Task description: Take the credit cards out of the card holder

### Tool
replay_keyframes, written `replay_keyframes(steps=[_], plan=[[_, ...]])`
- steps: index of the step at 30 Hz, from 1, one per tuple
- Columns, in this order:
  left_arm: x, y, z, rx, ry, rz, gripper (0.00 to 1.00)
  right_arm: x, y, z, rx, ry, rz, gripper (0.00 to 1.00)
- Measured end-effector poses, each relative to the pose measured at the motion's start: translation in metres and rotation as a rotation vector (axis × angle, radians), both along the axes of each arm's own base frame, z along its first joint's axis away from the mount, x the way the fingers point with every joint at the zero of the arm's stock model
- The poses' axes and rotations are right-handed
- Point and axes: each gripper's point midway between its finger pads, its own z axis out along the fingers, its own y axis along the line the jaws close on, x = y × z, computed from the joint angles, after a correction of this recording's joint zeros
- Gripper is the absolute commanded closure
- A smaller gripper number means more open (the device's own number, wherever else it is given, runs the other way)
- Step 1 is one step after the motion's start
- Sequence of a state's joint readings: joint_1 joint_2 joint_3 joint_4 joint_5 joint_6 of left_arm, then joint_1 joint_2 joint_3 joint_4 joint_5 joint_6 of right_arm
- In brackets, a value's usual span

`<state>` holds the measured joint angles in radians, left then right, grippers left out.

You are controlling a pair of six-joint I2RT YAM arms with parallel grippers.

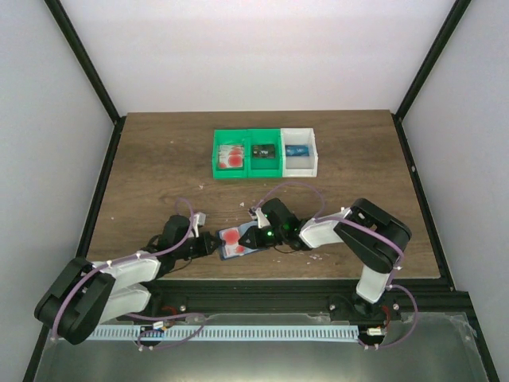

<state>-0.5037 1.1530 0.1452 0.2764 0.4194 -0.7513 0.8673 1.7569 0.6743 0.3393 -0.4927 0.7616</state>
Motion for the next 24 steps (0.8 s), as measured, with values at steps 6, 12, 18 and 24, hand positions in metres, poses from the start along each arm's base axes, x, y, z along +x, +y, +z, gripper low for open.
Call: replay_keyframes(steps=[6,12,18,24], plan=[[0.0005,0.0007,-0.0004,0.003,-0.003,0.004,1.00,0.0006,-0.0006,-0.0006,0.000,0.008,-0.013,1.00],[0.0012,0.0008,-0.0002,0.003,-0.006,0.006,1.00,-0.0002,-0.0016,-0.0002,0.011,0.002,-0.015,1.00],[0.0015,0.0010,-0.0006,0.006,-0.006,0.008,1.00,-0.0029,-0.0048,0.0034,0.027,-0.009,-0.018,1.00],[0.0021,0.0009,-0.0011,0.006,-0.006,0.008,1.00,-0.0060,-0.0095,0.0044,0.046,0.008,-0.026,1.00]])
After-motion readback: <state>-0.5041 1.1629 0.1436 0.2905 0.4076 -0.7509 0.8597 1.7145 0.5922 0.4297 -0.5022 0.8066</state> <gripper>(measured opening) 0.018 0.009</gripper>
